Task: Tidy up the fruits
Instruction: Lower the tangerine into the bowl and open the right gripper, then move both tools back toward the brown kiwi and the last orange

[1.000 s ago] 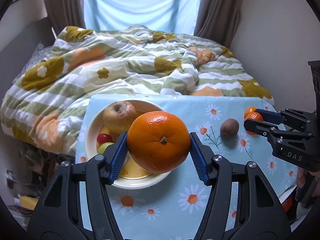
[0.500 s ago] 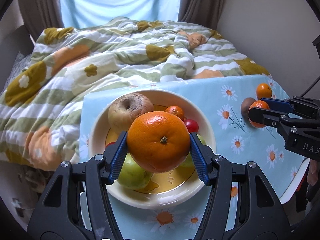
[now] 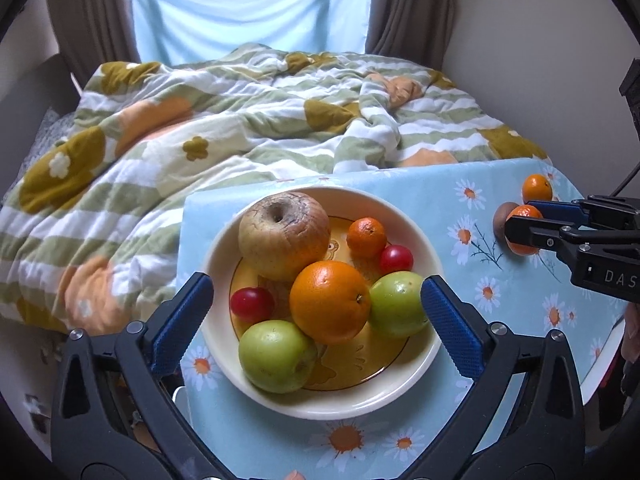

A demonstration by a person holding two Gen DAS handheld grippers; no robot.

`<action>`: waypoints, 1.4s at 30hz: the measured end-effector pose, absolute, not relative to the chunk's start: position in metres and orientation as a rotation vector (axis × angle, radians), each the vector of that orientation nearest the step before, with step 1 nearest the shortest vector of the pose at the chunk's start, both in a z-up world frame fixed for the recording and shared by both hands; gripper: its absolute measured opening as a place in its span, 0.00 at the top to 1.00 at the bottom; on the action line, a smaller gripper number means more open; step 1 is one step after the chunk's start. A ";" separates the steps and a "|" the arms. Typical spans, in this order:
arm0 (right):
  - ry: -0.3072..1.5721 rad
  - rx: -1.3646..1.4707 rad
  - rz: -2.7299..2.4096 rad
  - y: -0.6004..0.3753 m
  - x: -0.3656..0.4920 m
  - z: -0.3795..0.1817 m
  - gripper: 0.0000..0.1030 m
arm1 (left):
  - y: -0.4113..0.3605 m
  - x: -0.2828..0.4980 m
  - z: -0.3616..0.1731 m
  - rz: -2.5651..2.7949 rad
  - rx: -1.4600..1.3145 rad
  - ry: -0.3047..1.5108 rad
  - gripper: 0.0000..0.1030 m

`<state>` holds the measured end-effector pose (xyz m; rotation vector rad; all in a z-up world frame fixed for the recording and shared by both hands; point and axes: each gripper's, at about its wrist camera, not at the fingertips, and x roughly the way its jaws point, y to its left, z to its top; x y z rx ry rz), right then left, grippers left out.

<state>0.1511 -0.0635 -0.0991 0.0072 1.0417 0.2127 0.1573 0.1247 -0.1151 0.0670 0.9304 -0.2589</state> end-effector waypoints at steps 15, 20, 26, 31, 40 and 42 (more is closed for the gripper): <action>1.035 -0.057 0.408 -0.032 0.190 -0.089 0.66 | 0.141 0.141 -0.096 -0.148 -0.006 0.957 0.00; 1.076 -0.056 0.470 -0.018 0.205 -0.103 0.66 | 0.146 0.132 -0.101 -0.111 -0.043 0.977 0.00; 1.113 -0.041 0.524 -0.003 0.213 -0.121 0.66 | 0.151 0.119 -0.111 -0.084 -0.071 1.000 0.00; 1.134 -0.031 0.550 0.008 0.215 -0.132 0.66 | 0.157 0.114 -0.119 -0.065 -0.092 1.016 0.00; 1.112 0.017 0.529 0.002 0.214 -0.129 0.14 | 0.163 0.111 -0.118 -0.062 -0.115 1.008 0.00; 1.098 0.018 0.518 0.000 0.212 -0.126 0.09 | 0.164 0.111 -0.116 -0.064 -0.109 1.006 0.00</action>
